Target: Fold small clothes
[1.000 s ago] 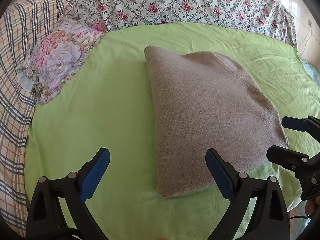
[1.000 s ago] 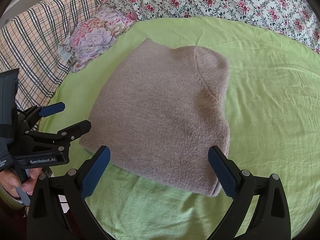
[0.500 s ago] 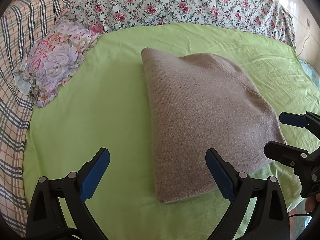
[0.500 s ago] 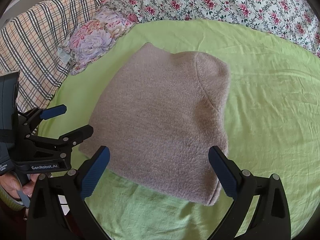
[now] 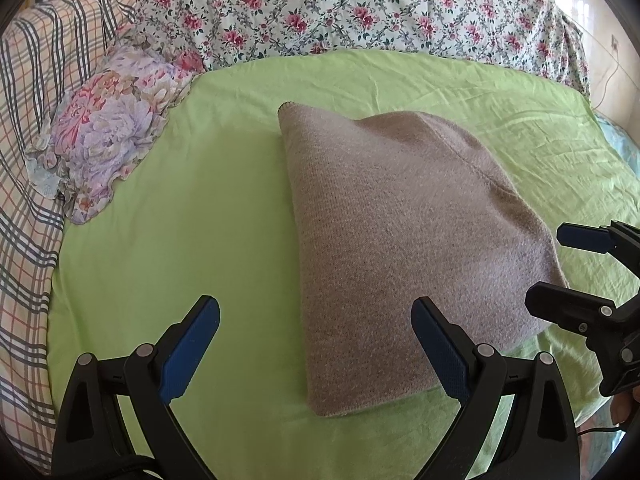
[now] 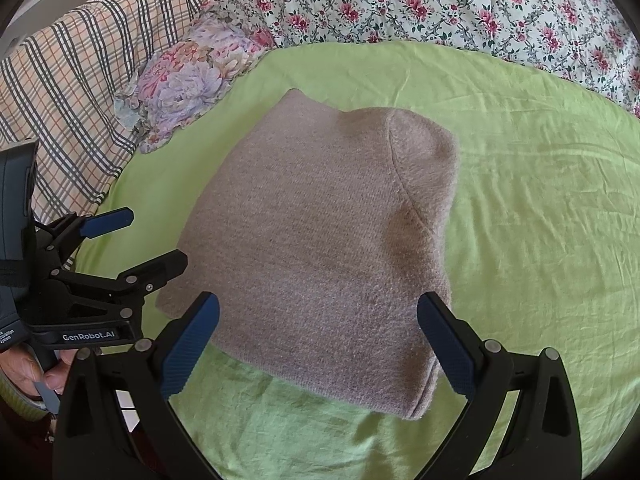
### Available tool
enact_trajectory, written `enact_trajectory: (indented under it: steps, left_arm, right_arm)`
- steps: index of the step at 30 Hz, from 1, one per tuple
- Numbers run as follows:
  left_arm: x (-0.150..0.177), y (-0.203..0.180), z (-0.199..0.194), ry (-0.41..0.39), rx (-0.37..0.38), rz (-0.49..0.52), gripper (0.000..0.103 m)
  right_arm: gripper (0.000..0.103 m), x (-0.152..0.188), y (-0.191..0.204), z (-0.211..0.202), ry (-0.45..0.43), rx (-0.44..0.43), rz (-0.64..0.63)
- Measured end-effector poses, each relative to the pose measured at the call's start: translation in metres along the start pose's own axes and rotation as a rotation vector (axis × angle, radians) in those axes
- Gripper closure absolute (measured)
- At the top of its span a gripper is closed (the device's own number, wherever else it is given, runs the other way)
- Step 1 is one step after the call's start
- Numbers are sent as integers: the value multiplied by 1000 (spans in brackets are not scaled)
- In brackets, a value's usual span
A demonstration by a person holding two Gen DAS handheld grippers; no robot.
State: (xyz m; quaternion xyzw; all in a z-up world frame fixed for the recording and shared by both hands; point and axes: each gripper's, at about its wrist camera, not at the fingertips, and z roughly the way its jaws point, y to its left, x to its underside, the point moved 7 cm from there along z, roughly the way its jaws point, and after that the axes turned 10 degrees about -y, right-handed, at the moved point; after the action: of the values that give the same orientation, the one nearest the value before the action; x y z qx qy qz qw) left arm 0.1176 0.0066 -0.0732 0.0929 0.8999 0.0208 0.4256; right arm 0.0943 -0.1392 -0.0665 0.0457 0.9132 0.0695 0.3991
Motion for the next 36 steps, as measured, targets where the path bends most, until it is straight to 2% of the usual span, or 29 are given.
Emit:
enact_trajectory:
  steps: [36]
  left_arm:
    - [-9,1,4,-11,-2,9,6]
  right_arm:
    - [4,-6,-9,0,-8,1,3]
